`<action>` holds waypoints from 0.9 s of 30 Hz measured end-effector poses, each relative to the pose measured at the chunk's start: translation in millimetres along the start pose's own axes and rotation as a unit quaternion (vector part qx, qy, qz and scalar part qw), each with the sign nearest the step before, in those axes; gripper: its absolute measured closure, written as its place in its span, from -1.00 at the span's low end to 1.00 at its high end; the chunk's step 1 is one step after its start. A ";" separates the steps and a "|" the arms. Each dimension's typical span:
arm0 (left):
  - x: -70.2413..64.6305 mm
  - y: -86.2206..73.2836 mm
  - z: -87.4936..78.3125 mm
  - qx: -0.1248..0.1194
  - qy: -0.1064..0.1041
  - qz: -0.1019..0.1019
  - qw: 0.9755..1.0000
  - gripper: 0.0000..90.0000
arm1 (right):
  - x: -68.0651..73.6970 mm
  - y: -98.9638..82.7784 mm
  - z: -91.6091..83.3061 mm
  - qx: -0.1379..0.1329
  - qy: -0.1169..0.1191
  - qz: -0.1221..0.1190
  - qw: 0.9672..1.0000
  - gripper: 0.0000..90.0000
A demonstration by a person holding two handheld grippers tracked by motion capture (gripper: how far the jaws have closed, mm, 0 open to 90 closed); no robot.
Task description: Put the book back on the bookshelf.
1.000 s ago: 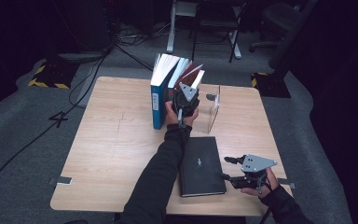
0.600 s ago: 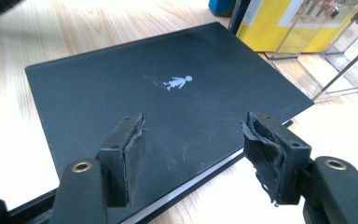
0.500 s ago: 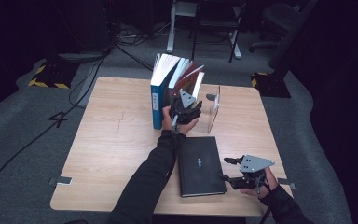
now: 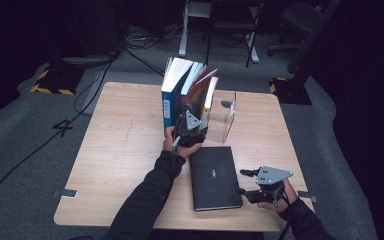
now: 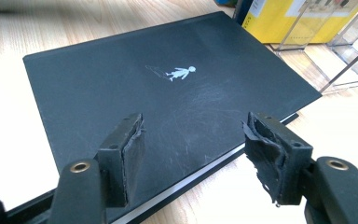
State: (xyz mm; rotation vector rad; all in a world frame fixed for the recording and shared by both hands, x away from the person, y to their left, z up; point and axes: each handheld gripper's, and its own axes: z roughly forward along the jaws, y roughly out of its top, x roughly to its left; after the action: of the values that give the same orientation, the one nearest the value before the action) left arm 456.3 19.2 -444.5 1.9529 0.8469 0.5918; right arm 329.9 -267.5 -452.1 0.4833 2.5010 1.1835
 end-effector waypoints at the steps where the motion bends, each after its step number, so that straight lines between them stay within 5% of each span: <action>1: -1.0 -2.7 0.7 0.001 0.000 0.001 1.000 0.28 | 0.1 -0.2 0.5 0.001 0.001 0.001 1.000 -0.15; 22: -2.5 1.8 10.6 0.005 0.022 -0.016 1.000 0.43 | 0.7 -1.2 3.4 0.007 0.000 -0.003 1.000 -0.15; 27: -3.5 12.9 1.8 -0.027 0.026 -0.028 0.999 0.24 | 1.0 -0.9 3.4 0.006 0.000 -0.003 1.000 -0.15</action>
State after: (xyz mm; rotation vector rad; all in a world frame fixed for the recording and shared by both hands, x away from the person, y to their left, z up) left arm 459.4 10.9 -434.3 1.8655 0.9054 0.6293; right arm 330.3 -265.3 -455.0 0.4795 2.5098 1.1671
